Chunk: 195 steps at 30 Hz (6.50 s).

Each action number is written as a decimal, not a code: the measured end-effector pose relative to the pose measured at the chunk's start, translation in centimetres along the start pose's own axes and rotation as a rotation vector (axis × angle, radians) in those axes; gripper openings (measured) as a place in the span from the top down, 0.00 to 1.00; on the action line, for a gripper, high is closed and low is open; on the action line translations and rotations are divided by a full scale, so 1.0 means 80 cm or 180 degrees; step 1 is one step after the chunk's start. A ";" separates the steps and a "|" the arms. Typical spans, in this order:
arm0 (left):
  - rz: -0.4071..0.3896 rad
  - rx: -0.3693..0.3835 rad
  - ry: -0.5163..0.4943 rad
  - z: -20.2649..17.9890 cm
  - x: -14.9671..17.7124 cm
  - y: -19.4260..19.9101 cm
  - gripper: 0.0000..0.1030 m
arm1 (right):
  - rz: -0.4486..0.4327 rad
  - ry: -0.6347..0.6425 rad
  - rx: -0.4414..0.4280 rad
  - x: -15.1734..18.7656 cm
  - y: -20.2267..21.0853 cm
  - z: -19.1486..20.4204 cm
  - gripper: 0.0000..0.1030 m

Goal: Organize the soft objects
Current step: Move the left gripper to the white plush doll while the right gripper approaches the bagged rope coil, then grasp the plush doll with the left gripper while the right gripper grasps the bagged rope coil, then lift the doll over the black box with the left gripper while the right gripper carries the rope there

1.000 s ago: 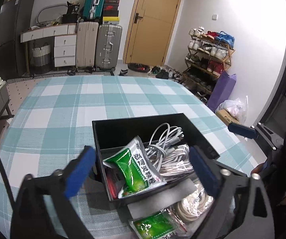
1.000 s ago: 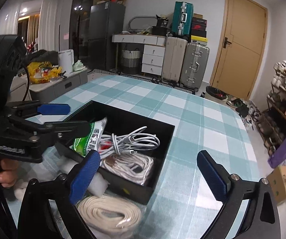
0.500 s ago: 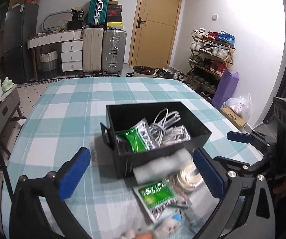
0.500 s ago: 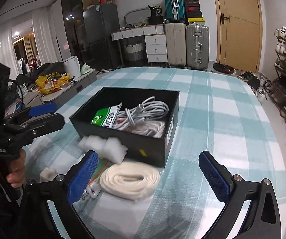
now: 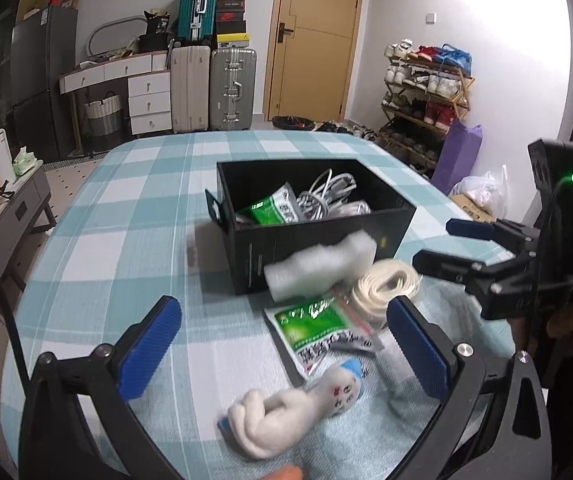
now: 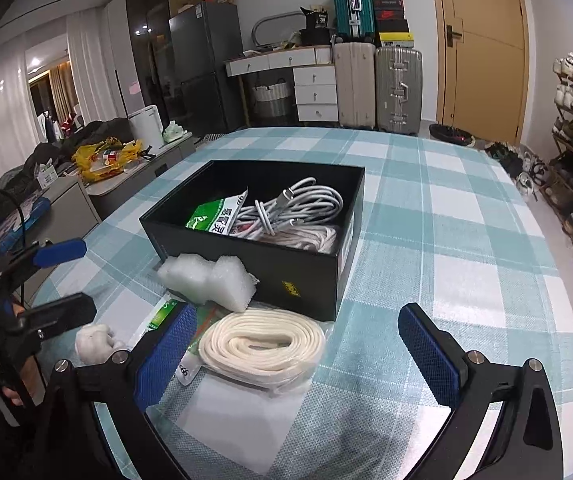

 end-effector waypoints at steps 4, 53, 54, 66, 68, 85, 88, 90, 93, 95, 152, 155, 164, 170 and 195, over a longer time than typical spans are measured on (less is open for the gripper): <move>0.0074 0.0025 0.0027 -0.002 0.012 -0.002 0.00 | 0.0021 -0.0011 -0.0020 -0.001 -0.002 -0.003 0.01; 0.0629 -0.0234 0.0113 0.050 0.067 -0.012 0.00 | 0.0254 0.0135 -0.0101 0.011 -0.025 0.015 0.01; 0.0620 -0.0254 0.0144 0.052 0.066 -0.012 0.00 | 0.0264 0.0137 -0.0104 0.012 -0.025 0.016 0.01; 0.0535 0.0046 0.0132 0.043 0.063 -0.006 0.00 | 0.0472 0.0125 -0.0075 0.017 -0.049 0.030 0.01; 0.0539 0.0111 0.0099 0.036 0.062 -0.007 0.00 | 0.0510 0.0076 -0.0054 0.017 -0.053 0.029 0.01; 0.0654 0.0055 -0.0036 0.011 0.057 -0.030 0.00 | 0.0691 0.0063 0.0194 0.019 -0.067 0.018 0.01; 0.0657 0.0044 -0.0048 0.010 0.057 -0.032 0.00 | 0.0678 0.0083 0.0163 0.018 -0.067 0.021 0.01; 0.0658 0.0037 -0.0061 0.010 0.056 -0.033 0.00 | 0.0670 0.0091 0.0153 0.018 -0.067 0.025 0.01; 0.0663 0.0030 -0.0092 0.007 0.057 -0.036 0.01 | 0.0665 0.0095 0.0176 0.017 -0.070 0.026 0.01; 0.0678 0.0007 -0.0139 0.005 0.057 -0.037 0.02 | 0.0670 0.0092 0.0188 0.017 -0.072 0.025 0.02; 0.0149 0.0136 0.0050 0.014 0.020 -0.006 0.18 | 0.0125 0.0360 -0.0217 0.032 0.029 0.018 0.80; 0.0106 0.0120 0.0032 0.012 0.015 -0.002 0.18 | 0.0073 0.0373 -0.0219 0.029 0.037 0.017 0.80; -0.0076 0.0072 0.0021 0.007 -0.011 0.012 0.17 | -0.0161 0.0371 -0.0148 0.017 0.069 0.017 0.80; -0.0169 0.0082 0.0034 0.007 -0.028 0.021 0.17 | -0.0424 0.0251 -0.0070 0.006 0.097 0.009 0.80; -0.0426 -0.0173 -0.0125 0.010 -0.095 -0.017 0.17 | -0.0931 -0.0114 0.0290 -0.036 0.103 0.017 0.80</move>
Point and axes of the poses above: each gripper's, at about its wrist camera, not at the fingertips, and y roughly against the way its jaws point, z to its left, x to its underside, the point moved 1 cm from there along -y, roughly the way its jaws point, and after that the axes turned 5 degrees about x, right-handed, at the moved point
